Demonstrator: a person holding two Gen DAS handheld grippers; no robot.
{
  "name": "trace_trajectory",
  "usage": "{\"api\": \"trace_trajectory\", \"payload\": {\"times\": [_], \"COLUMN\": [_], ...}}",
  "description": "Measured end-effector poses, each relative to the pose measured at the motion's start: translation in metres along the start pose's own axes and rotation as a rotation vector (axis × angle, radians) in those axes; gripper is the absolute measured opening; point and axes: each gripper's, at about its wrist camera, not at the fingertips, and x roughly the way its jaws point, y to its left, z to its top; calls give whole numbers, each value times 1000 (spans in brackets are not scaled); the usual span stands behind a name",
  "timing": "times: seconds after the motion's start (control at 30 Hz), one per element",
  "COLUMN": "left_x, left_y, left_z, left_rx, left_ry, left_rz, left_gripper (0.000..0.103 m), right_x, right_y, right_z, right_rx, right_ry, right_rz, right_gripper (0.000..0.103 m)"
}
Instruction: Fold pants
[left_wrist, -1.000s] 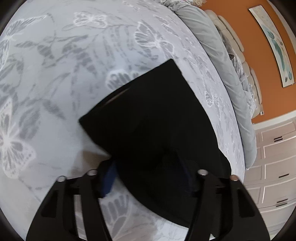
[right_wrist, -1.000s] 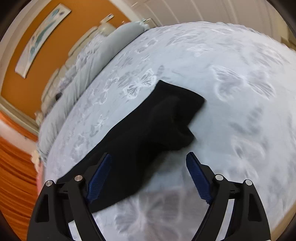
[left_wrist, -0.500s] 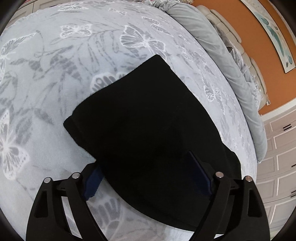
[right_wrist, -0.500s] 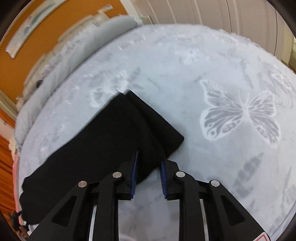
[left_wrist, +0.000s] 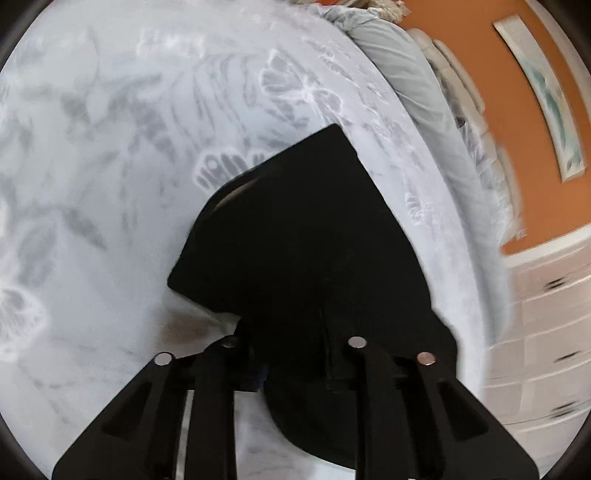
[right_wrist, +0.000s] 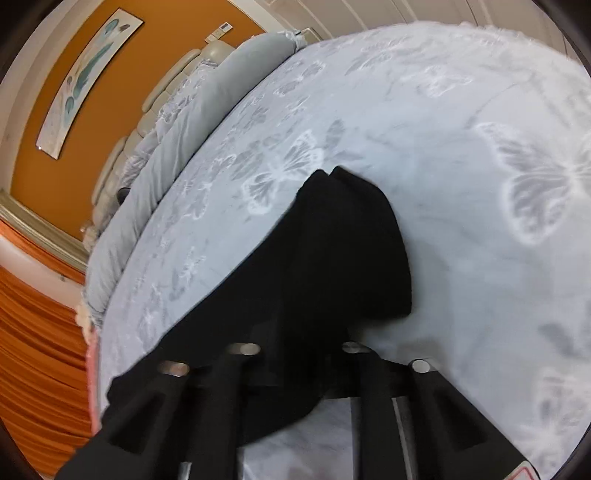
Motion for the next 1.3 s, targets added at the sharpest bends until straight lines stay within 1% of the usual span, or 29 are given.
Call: {"api": "trace_trajectory", "payload": {"times": [0.03, 0.07, 0.1, 0.17, 0.2, 0.23, 0.3, 0.33, 0.37, 0.43, 0.5, 0.53, 0.57, 0.6, 0.67, 0.73, 0.8, 0.87, 0.93, 0.97, 1.0, 1.03, 1.1, 1.13, 1.17, 1.2, 1.23, 1.27, 1.3], "left_x": [-2, -6, -15, -35, -53, -64, -91, -99, -106, -114, -109, -105, -100, -99, -105, -120, -138, -147, -146, -137, -122, -110, -79, -75, -77, -88, -99, -114, -134], "left_y": [1, -3, -12, -25, -32, -35, -33, -29, -22, -1, 18, 23, 26, 24, 12, -3, -15, -17, -7, 6, 21, 34, 62, 64, 62, 56, 54, 52, 53], "left_z": [1, 1, 0, -3, -7, -11, -22, -25, -30, -38, -41, -39, -37, -35, -33, -33, -35, -36, -33, -30, -27, -25, -30, -33, -35, -36, -39, -42, -48], "left_rx": [-17, -5, 31, 75, 108, 124, 134, 128, 123, 90, 52, 45, 34, 42, 96, 136, 180, 206, 185, 144, 90, 52, -35, -29, -8, 23, 34, 40, 46], "left_ry": [4, 0, -10, -22, -29, -29, -10, -4, 0, 9, 46, 69, 89, 86, 46, 4, -31, -49, -43, -10, 50, 96, 220, 235, 225, 181, 143, 88, 15], "left_rz": [-17, -14, -10, -37, -66, -82, -129, -136, -136, -101, -70, -71, -82, -83, -76, -120, -168, -175, -156, -122, -74, -42, 92, 108, 126, 153, 164, 178, 202], "left_gripper": [18, 17, 17, 17, 17, 17, 17, 17, 17, 17, 17, 17, 17, 17, 17, 17, 17, 17, 17, 18, 18, 18, 18, 20, 25, 30, 31, 31, 32], "right_x": [-5, -13, -29, -61, -81, -98, -122, -130, -133, -131, -117, -110, -106, -106, -112, -133, -159, -170, -161, -154, -137, -120, -95, -94, -97, -108, -121, -133, -157], "right_y": [6, 13, 22, 37, 45, 50, 52, 48, 43, 19, -4, -14, -16, -11, 2, 21, 43, 50, 28, 17, -5, -25, -50, -56, -57, -55, -53, -52, -48], "right_z": [1, 3, 5, 5, 2, -3, -14, -20, -24, -35, -38, -35, -34, -31, -28, -23, -21, -21, -19, -19, -22, -26, -36, -38, -38, -37, -37, -37, -39], "right_rx": [-11, -25, -41, -60, -83, -105, -131, -130, -124, -96, -50, -25, -28, -49, -75, -98, -152, -182, -131, -104, -63, -29, 11, 19, 25, 27, 24, 21, 15], "right_ry": [-17, -33, -63, -99, -118, -129, -125, -113, -100, -49, -1, 20, 26, 18, -9, -59, -110, -122, -86, -69, -32, 18, 126, 140, 136, 113, 73, 27, -65], "right_rz": [1, 11, 37, 94, 118, 127, 136, 133, 123, 60, 12, 0, 0, 5, 23, 103, 156, 138, 91, 63, -14, -90, -154, -154, -143, -155, -206, -261, -350], "right_gripper": [11, 10, 10, 10, 10, 10, 10, 9, 9, 9, 10, 10, 9, 9, 9, 9, 9, 9, 9, 9, 9, 8, 9, 11, 16, 21, 38, 58, 64]}}
